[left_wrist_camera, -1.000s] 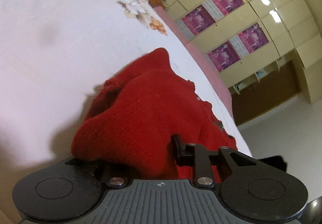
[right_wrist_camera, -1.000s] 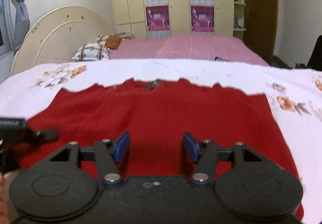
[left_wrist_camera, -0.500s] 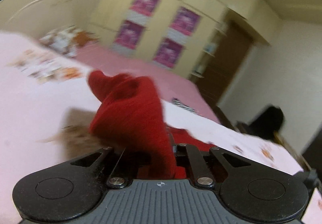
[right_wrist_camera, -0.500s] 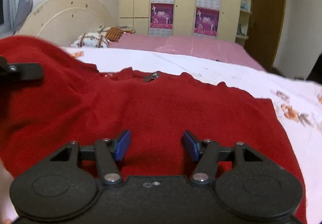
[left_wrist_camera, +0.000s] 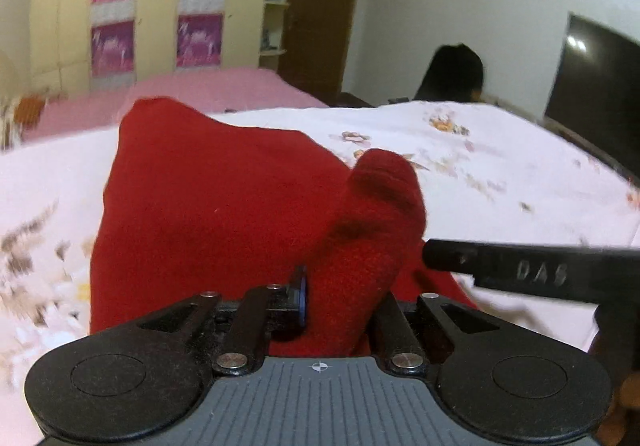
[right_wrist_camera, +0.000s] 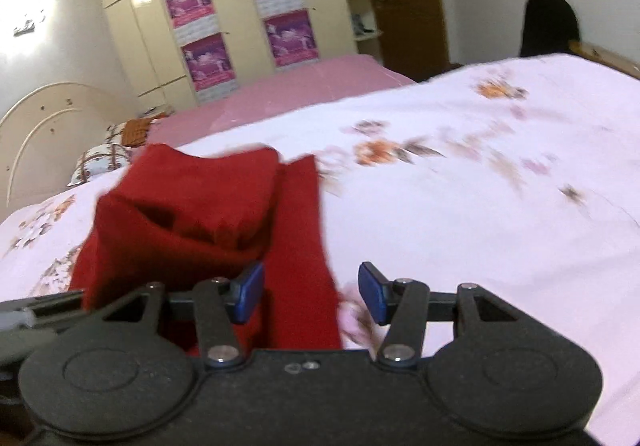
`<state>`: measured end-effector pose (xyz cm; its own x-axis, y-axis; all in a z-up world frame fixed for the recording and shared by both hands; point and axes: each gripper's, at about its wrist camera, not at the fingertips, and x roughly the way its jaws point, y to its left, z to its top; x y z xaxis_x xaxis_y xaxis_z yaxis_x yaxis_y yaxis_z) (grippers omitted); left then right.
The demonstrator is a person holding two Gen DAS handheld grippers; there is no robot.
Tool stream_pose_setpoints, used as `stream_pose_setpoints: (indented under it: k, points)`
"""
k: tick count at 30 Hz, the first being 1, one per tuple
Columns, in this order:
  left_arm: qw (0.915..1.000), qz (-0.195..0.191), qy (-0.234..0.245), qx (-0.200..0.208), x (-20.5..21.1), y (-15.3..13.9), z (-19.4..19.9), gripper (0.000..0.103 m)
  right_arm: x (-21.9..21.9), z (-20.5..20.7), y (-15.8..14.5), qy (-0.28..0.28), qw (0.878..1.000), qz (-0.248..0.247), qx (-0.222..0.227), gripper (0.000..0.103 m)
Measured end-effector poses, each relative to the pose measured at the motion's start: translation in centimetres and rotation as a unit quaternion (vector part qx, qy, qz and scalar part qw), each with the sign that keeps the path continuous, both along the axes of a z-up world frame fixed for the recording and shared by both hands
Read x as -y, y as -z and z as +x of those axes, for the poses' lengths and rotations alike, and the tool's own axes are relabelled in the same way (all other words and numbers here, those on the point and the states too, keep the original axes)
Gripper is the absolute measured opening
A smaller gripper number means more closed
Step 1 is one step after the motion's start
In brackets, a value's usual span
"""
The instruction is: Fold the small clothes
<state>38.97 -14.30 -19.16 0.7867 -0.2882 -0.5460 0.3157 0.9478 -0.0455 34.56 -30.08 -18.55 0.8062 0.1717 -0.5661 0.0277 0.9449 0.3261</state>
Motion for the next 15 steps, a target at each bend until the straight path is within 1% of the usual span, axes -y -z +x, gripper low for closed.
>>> stream_pose_setpoints:
  k: [1, 3, 5, 7, 8, 9, 11, 13, 15]
  points:
    - [1.0000, -0.003, 0.008, -0.004, 0.0, -0.6, -0.5, 0.046, 0.3, -0.2, -0.1, 0.001, 1.000, 0.011, 0.000, 0.052]
    - [0.9997, -0.017, 0.013, -0.011, -0.3, -1.5, -1.5, 0.071, 0.7, -0.5, -0.3, 0.005, 0.999, 0.034, 0.002, 0.052]
    - [0.9998, -0.019, 0.010, -0.002, -1.0, -2.5, -3.1, 0.072, 1.0, -0.7, -0.9, 0.010, 0.999, 0.047, 0.008, 0.052]
    - [0.9993, -0.036, 0.003, -0.004, -2.3, -3.7, -4.2, 0.072, 1.1, -0.7, -1.5, 0.010, 0.999, 0.052, 0.014, 0.052]
    - [0.9990, -0.044, -0.010, -0.001, -3.3, -4.3, -4.8, 0.072, 1.2, -0.6, -1.7, 0.008, 0.998, 0.055, 0.014, 0.052]
    - [0.9985, -0.049, -0.023, 0.001, -4.4, -4.3, -4.6, 0.072, 1.4, -0.7, -1.8, 0.006, 0.998, 0.063, 0.016, 0.053]
    - [0.9959, -0.064, -0.064, 0.007, -6.9, -4.8, -4.4, 0.072, 1.5, -0.6, -2.1, -0.005, 0.996, 0.086, 0.015, 0.055]
    - [0.9920, -0.065, -0.107, 0.015, -9.0, -5.2, -4.0, 0.072, 1.1, -0.7, -2.3, -0.023, 0.994, 0.109, 0.011, 0.060]
    - [0.9890, -0.072, -0.129, 0.011, -10.4, -5.2, -3.8, 0.072, 0.4, -0.4, -2.3, -0.032, 0.993, 0.116, 0.008, 0.062]
